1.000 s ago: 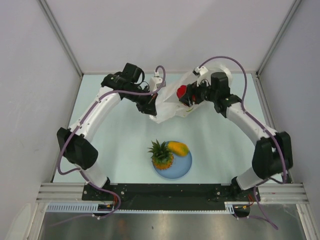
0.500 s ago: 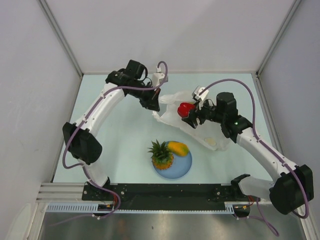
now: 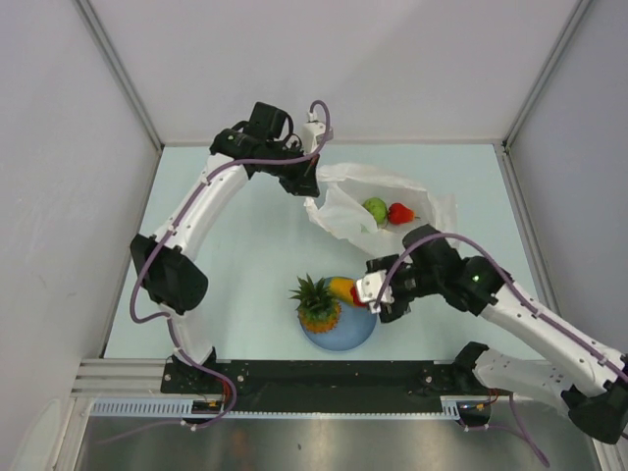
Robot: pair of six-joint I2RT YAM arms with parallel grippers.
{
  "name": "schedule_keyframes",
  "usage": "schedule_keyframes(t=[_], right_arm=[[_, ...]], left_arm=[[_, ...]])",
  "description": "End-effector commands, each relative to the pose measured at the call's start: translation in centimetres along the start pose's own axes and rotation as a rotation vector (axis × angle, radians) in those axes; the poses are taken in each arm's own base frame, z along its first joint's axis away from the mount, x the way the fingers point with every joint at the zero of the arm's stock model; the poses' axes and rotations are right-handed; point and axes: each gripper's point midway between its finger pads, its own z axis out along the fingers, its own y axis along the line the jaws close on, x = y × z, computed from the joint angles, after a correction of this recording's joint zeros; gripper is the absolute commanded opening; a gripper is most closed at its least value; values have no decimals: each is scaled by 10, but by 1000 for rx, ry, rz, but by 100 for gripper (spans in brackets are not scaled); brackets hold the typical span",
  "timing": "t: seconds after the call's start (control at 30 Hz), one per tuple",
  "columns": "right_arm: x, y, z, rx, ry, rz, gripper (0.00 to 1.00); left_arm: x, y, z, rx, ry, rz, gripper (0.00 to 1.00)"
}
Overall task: Take the fake fruits out of the plastic bag
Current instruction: Place the fake fruit on the plate.
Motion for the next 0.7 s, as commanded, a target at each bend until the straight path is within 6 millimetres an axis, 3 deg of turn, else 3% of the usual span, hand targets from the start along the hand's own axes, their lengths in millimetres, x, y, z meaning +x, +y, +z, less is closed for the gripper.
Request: schedule_keyframes(t=[0.0, 0.13, 0.23, 0.3, 0.67], right_arm=[[30, 49, 9, -239, 197, -90, 59], [37, 65, 36, -323, 263, -57, 56], [40, 72, 49, -340, 270, -50, 63], [52, 81, 52, -377, 334, -52, 63], [85, 74, 75, -328, 536, -75, 65]], left_arm=[[-15, -10, -17, -11, -55, 28, 0], [-8, -19, -19, 21, -54, 13, 0], [-1, -25, -21, 51, -55, -11, 0], [6, -26, -21, 68, -54, -34, 0], [22, -34, -38, 124, -127, -105, 0]])
